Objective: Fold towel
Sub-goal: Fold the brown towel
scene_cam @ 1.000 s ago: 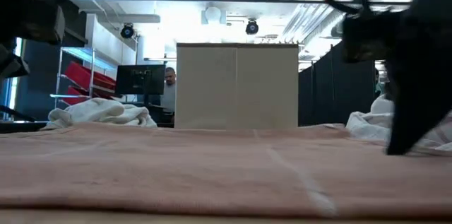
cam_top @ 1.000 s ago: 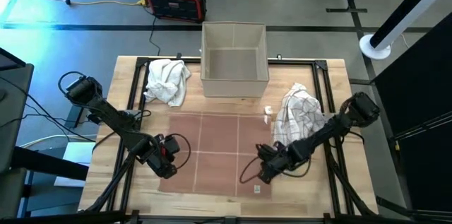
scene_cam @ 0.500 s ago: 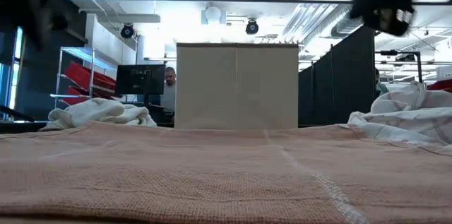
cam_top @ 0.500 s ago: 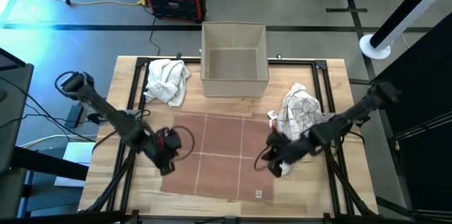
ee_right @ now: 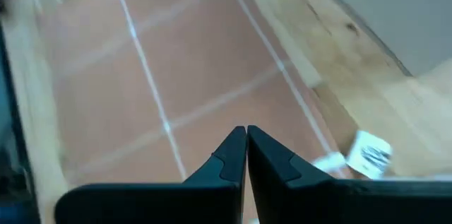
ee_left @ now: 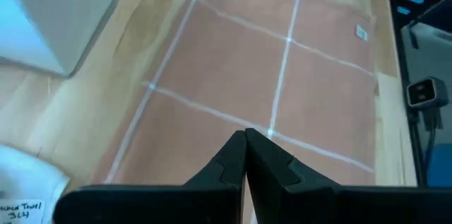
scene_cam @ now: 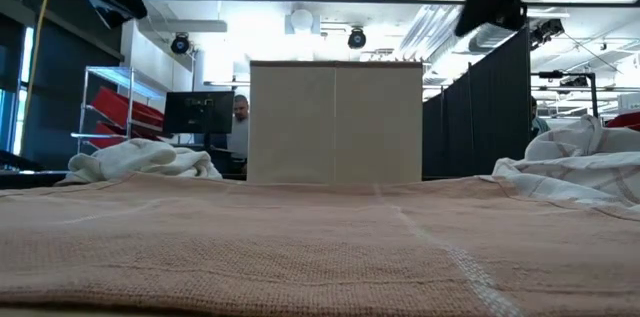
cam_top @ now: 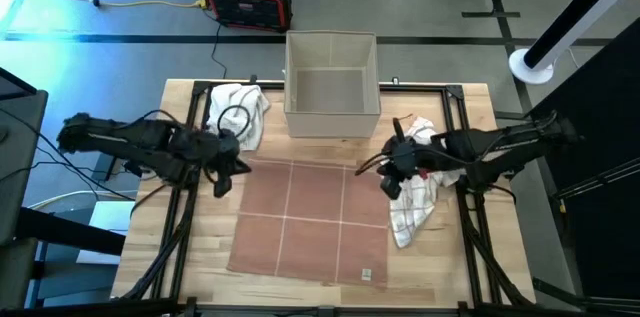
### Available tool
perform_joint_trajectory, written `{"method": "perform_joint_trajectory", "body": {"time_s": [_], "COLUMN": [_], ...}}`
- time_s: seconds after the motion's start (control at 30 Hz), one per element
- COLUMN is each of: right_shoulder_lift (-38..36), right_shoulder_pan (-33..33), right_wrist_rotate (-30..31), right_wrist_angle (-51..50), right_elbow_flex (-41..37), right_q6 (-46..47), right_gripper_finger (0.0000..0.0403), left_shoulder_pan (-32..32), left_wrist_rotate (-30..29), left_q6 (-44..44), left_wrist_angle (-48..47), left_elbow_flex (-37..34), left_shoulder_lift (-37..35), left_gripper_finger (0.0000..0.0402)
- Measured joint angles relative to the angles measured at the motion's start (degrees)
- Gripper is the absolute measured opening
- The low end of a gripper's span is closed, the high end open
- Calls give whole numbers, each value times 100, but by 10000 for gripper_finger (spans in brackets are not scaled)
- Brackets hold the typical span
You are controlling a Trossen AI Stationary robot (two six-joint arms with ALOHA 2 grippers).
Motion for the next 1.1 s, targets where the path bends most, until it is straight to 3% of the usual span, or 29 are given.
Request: {"method": "perform_joint_trajectory", "body": {"time_s": [0.13, 0.33, 0.4, 0.53, 0.7, 0.83, 0.93, 1.1], "right_shoulder_lift": [3, 121, 213, 568, 992, 1256, 1346, 1437], "right_shoulder_pan": [-202, -511, -689, -1110, -1120, -1135, -1128, -1135], "right_wrist_rotate": [-149, -109, -358, -1197, -693, -645, -555, -446], "right_wrist_angle": [-441, -361, -283, -180, 236, 775, 1117, 1972], "right_elbow_flex": [-51, -237, -373, -572, -937, -1240, -1430, -1957], "right_q6": [-933, -2136, -2233, -2266, -2996, -3288, -3298, -3084], "right_gripper_finger": [0, 1, 10, 65, 168, 232, 258, 264], "left_shoulder_pan": [608, 1288, 1460, 1699, 1790, 1810, 1835, 1922], "left_wrist_rotate": [310, 890, 1088, 1453, 1558, 1766, 1624, 1159], "left_q6": [299, 470, 465, 435, 634, 1152, 1518, 2007], "left_wrist_angle": [-127, -206, -221, -101, 20, -57, -21, -51], "left_elbow_flex": [-2, -9, -17, -15, -15, -13, -13, -13], "left_shoulder_lift": [266, 727, 856, 1115, 1396, 1646, 1803, 2063], "left_gripper_finger": [0, 0, 0, 0, 0, 0, 0, 0]}}
